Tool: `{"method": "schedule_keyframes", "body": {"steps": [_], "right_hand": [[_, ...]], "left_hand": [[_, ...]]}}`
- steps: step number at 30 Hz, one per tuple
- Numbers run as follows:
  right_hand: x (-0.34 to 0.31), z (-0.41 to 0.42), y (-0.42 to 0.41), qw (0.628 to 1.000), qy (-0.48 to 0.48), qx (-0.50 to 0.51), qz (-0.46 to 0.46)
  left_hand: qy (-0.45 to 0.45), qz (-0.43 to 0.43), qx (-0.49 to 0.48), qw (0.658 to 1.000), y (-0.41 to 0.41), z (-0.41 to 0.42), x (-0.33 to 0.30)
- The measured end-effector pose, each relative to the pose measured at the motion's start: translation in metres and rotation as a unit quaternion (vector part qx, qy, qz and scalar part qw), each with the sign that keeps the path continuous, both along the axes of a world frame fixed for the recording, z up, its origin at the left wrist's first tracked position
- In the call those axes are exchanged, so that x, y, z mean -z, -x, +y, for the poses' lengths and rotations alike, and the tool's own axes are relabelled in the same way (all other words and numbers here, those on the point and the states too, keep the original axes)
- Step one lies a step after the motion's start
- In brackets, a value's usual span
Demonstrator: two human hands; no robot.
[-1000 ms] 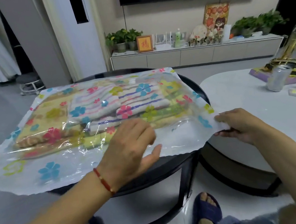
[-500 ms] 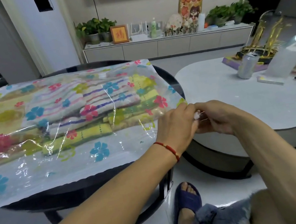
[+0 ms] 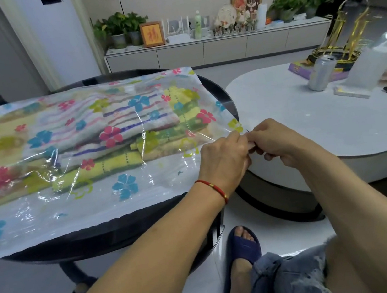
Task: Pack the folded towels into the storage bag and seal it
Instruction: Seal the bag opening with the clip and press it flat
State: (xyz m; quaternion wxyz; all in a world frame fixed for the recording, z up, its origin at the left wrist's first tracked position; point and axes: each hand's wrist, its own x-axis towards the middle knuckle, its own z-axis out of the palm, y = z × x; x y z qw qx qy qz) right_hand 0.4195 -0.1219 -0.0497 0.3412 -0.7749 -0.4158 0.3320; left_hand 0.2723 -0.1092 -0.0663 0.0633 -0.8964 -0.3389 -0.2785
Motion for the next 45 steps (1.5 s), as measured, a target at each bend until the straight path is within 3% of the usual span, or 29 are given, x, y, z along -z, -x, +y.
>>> {"method": "schedule_keyframes", "body": {"steps": [6, 11, 17, 24, 27, 29, 31, 33, 35, 37, 45], "right_hand": [[-0.003, -0.008, -0.008, 0.999, -0.017, 0.017, 0.022], [-0.002, -0.017, 0.009, 0.991, 0.010, -0.014, 0.133], [0.005, -0.020, 0.006, 0.992, 0.004, 0.009, 0.129], [0.006, -0.020, 0.005, 0.994, 0.018, 0.042, 0.095], [0.002, -0.025, 0.014, 0.998, 0.030, 0.047, 0.026], [0.002, -0.031, 0.027, 0.982, 0.035, 0.048, -0.177], [0.008, -0.036, 0.054, 0.904, -0.063, 0.030, -0.421], [0.013, -0.038, 0.090, 0.828, -0.184, -0.084, -0.523], [0.021, -0.030, 0.120, 0.782, -0.170, -0.220, -0.558], [0.029, -0.018, 0.134, 0.774, -0.116, -0.278, -0.557], [0.042, -0.021, 0.115, 0.797, -0.193, -0.269, -0.506]], "left_hand": [[-0.057, 0.063, -0.019, 0.996, 0.024, -0.002, -0.004], [-0.030, 0.048, -0.040, 0.998, 0.031, -0.001, -0.001], [-0.050, 0.054, -0.008, 0.997, 0.043, -0.002, 0.008], [-0.090, 0.028, -0.036, 0.995, 0.120, 0.001, 0.024], [-0.078, 0.022, -0.052, 0.995, 0.140, 0.002, 0.028], [-0.064, 0.016, -0.057, 0.996, 0.141, 0.001, 0.028], [-0.046, 0.000, -0.053, 0.998, 0.140, 0.002, 0.025], [-0.025, -0.014, -0.043, 0.999, 0.139, 0.004, 0.021], [-0.007, -0.019, -0.033, 0.999, 0.139, 0.005, 0.018], [0.006, -0.029, -0.029, 0.999, 0.141, 0.005, 0.016], [-0.004, -0.014, -0.032, 0.999, 0.172, 0.004, 0.025]]}}
